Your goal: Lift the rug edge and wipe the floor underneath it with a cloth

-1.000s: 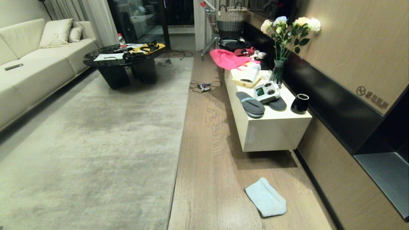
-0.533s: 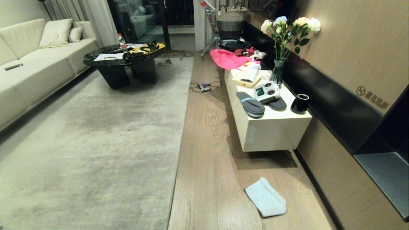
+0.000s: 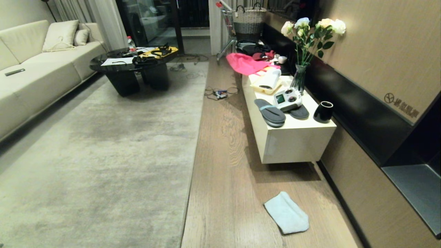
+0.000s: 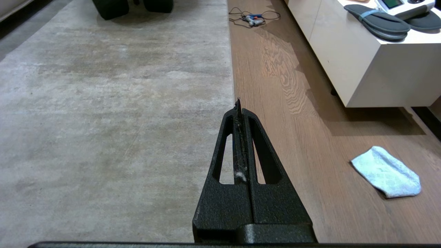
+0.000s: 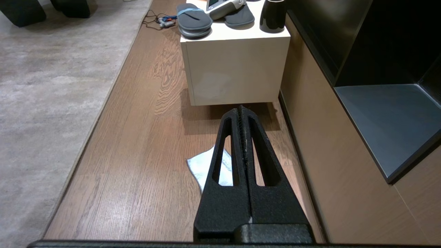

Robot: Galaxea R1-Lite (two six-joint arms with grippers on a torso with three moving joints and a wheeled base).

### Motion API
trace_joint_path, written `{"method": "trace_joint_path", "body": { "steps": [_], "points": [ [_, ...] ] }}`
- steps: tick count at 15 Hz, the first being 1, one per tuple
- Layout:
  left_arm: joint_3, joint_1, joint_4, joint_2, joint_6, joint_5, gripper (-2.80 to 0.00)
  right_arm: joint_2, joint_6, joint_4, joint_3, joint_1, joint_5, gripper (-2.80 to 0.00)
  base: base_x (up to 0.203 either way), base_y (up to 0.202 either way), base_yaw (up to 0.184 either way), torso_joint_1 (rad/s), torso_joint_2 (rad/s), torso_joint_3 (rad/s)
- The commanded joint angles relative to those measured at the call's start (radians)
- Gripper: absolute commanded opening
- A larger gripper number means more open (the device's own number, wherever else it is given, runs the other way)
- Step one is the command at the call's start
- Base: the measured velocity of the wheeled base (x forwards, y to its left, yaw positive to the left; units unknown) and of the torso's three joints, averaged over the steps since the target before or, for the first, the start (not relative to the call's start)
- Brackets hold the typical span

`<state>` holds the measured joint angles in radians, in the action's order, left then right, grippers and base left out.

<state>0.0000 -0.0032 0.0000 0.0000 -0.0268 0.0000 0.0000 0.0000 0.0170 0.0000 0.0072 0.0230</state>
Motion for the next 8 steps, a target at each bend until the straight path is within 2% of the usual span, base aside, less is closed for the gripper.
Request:
{"method": "trace_joint_path", "body": {
  "steps": [1, 8],
  "points": [
    [0.000, 0.000, 0.000, 0.000, -0.001, 0.000, -2.80, 0.000, -0.003, 0.000, 0.000, 0.000, 0.000, -2.80, 0.000, 0.000, 0.000, 0.000, 0.00, 0.000],
    [0.000, 0.000, 0.000, 0.000, -0.001, 0.000, -2.80, 0.000, -0.008, -0.002, 0.000, 0.000, -0.002, -2.80, 0.000, 0.000, 0.000, 0.000, 0.00, 0.000]
  ]
}}
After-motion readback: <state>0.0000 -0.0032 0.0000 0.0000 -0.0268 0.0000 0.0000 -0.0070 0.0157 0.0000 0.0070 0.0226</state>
